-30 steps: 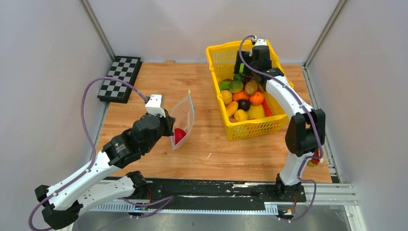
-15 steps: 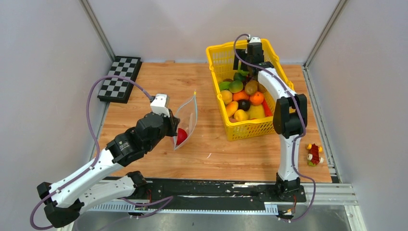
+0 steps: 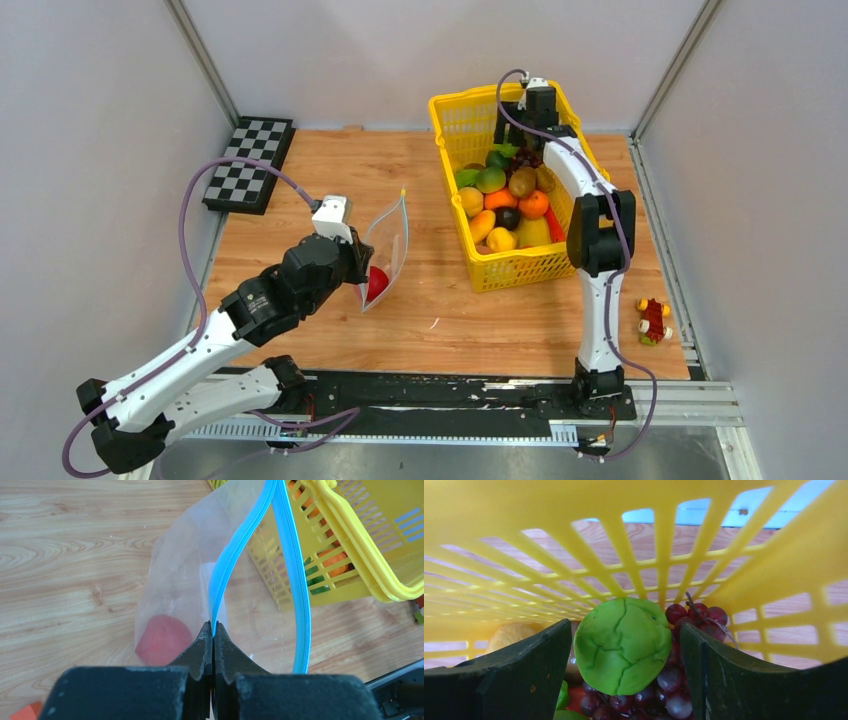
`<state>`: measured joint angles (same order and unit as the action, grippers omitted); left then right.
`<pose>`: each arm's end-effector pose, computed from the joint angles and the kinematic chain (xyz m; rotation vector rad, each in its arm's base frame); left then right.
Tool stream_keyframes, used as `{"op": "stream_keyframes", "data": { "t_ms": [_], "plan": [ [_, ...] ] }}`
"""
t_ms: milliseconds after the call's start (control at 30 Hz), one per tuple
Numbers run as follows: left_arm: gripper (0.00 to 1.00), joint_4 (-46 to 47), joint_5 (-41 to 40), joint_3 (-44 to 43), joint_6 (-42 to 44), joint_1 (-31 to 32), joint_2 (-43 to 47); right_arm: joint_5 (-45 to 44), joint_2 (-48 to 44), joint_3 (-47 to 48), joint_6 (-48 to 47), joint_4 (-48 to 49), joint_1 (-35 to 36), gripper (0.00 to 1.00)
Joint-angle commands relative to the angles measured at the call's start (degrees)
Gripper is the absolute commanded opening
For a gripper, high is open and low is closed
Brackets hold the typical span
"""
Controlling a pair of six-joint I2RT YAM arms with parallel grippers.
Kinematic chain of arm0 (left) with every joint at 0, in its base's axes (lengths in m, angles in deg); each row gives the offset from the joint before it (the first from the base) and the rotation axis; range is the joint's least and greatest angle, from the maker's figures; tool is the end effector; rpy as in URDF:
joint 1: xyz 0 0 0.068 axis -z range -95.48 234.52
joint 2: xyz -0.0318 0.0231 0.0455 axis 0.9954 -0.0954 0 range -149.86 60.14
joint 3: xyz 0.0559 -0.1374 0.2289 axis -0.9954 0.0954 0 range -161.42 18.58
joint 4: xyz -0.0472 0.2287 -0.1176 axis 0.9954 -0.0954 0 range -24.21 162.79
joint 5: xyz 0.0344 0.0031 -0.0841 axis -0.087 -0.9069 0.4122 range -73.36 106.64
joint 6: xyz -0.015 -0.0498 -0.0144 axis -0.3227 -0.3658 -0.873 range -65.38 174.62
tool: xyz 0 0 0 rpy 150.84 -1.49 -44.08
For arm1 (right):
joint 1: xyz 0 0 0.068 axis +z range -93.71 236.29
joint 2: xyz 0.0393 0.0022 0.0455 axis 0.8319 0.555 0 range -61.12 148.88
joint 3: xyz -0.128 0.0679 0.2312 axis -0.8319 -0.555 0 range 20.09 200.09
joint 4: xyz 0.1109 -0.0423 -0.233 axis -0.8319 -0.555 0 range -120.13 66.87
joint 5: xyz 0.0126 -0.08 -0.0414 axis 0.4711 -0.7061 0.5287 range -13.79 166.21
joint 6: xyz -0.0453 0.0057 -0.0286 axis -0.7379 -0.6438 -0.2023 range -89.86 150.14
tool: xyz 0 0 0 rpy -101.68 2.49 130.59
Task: Place the food in the zip-top bag and seal the zipper
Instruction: Pick up the fake fruit from the bin.
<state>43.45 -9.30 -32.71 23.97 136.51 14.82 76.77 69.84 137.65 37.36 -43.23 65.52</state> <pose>0.1164 -0.1237 0.3443 0.0708 1.9684 -0.5084 0.5297 0.0864 0.2540 -0.0434 2.1603 0.1765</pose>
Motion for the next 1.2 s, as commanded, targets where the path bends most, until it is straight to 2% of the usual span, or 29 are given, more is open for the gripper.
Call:
{"op": "stream_keyframes", "data": {
  "t_ms": [0,233,300,400,833,1167],
  "plan": [
    [0.0,1.82,-0.46,0.15,0.03,-0.2,1.12,1.28,2.54,4.97,0.05,-1.74,0.34,0.79],
    [0.0,2.11,-0.44,0.22,0.0,-0.22,1.28,3.25,0.22,1.85,0.68,-1.18,0.35,0.66],
    [0.0,2.16,-0.06,0.18,-0.12,-0.22,1.19,3.3,-1.42,0.39,0.55,-0.89,0.35,0.57],
    [0.0,2.15,0.03,0.46,-0.38,-0.22,1.28,4.19,-4.27,-2.51,1.93,-0.11,0.34,0.51],
    [0.0,3.03,2.57,0.31,-1.15,-0.18,-0.13,14.14,-22.31,-22.41,5.14,2.73,0.43,0.48],
    [0.0,4.24,5.15,-0.39,-1.61,-0.22,-3.07,20.94,-37.41,-34.28,6.63,4.6,0.86,0.48]
  ]
}}
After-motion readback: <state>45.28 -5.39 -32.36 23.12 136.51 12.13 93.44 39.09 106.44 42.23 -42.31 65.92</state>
